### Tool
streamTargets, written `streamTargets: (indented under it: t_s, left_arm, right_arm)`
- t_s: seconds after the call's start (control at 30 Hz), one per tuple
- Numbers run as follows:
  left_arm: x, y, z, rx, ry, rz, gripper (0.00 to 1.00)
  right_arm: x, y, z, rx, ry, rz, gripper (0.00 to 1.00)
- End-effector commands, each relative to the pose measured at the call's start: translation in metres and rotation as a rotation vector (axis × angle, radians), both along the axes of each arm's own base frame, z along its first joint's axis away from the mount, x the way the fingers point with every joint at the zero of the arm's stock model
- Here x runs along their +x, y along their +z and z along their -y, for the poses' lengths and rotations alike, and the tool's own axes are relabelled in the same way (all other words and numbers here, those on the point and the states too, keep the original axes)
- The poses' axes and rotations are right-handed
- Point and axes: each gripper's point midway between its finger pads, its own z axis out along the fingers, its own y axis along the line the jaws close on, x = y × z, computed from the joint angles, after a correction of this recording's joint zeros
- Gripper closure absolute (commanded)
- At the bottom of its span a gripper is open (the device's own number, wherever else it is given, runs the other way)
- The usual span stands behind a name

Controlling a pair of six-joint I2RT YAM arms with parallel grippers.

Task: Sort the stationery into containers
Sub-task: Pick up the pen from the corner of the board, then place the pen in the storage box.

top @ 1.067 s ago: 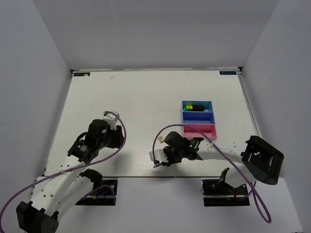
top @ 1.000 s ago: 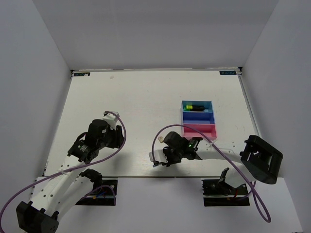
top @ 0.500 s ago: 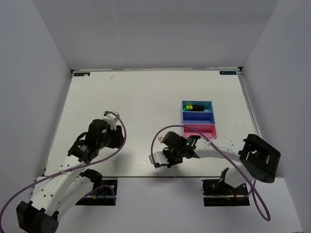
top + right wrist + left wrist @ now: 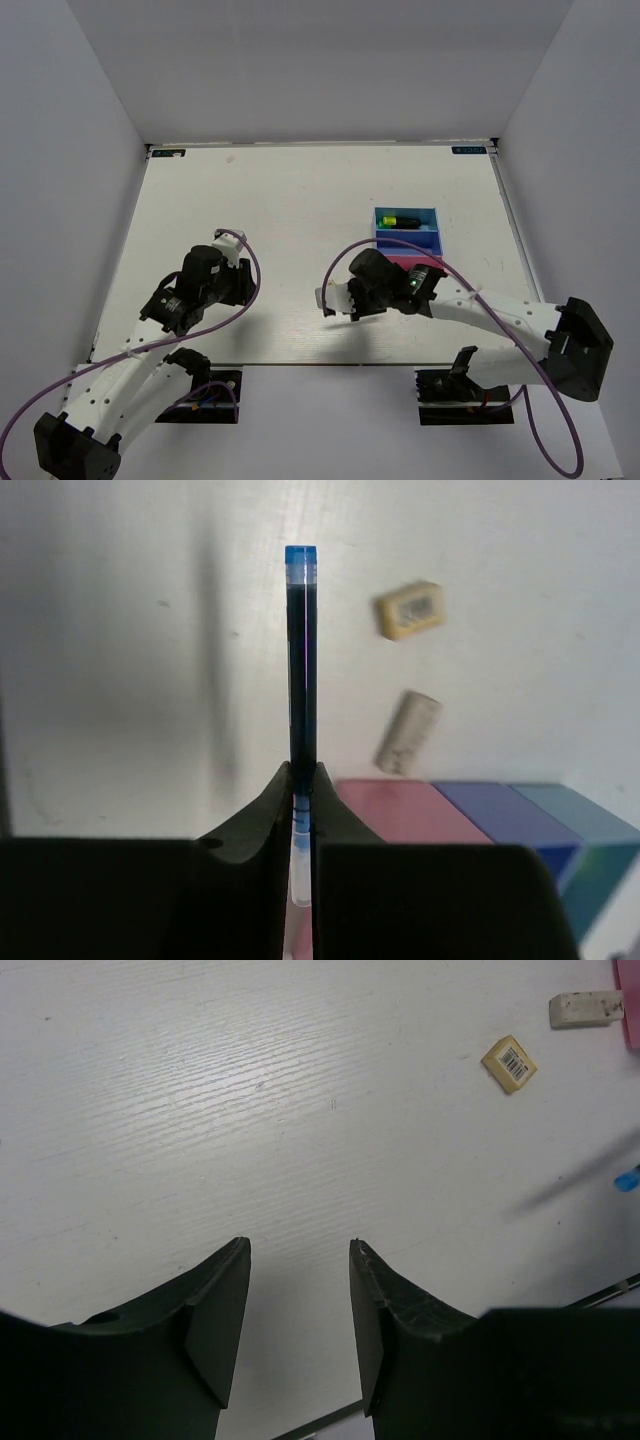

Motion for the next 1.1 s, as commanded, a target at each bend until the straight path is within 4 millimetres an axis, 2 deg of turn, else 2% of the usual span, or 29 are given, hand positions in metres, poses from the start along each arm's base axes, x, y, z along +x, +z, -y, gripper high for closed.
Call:
streamTargets:
  t_s: [0.0, 0.17, 0.23, 0.4, 0.57, 0.8, 0.87, 0.9, 1.07]
  left_arm:
    - [0.001, -0.001, -0.002, 0.008, 0.004, 0.003, 0.45]
    - [0.002, -0.002, -0.001, 0.009, -0.001, -0.002, 0.47]
    - [0.002, -0.003, -0.002, 0.012, 0.002, -0.004, 0.47]
    - [0.001, -0.003, 0.0, 0.006, -0.005, -0.006, 0.47]
    - [0.001, -0.005, 0.0, 0.01, -0.006, -0.012, 0.47]
    - [0.0, -0.004, 0.001, 0.007, -0.011, -0.012, 0.47]
    - [0.001, -0.005, 0.0, 0.011, -0.012, -0.015, 0.47]
    - [0.001, -0.004, 0.001, 0.006, -0.014, -0.013, 0.47]
    - [0.001, -0.004, 0.002, 0.003, -0.017, -0.014, 0.47]
  right_arm:
    - [0.038, 0.04, 0.001, 0.05, -0.101, 0.176, 1.0]
    - [0.081, 0.081, 0.015, 0.067, -0.206, 0.361, 1.0]
    - [0.096, 0.091, 0.025, 0.071, -0.251, 0.416, 1.0]
    - [0.126, 0.1, 0.06, 0.033, -0.334, 0.513, 1.0]
    - [0.142, 0.096, 0.088, 0.012, -0.381, 0.497, 1.0]
    - [0.155, 0.061, 0.114, -0.034, -0.343, 0.394, 1.0]
    - [0.158, 0.052, 0.115, -0.042, -0.308, 0.379, 1.0]
    - [0.161, 0.048, 0.124, -0.044, -0.318, 0.361, 1.0]
    - [0.158, 0.029, 0.123, -0.021, -0.251, 0.278, 1.0]
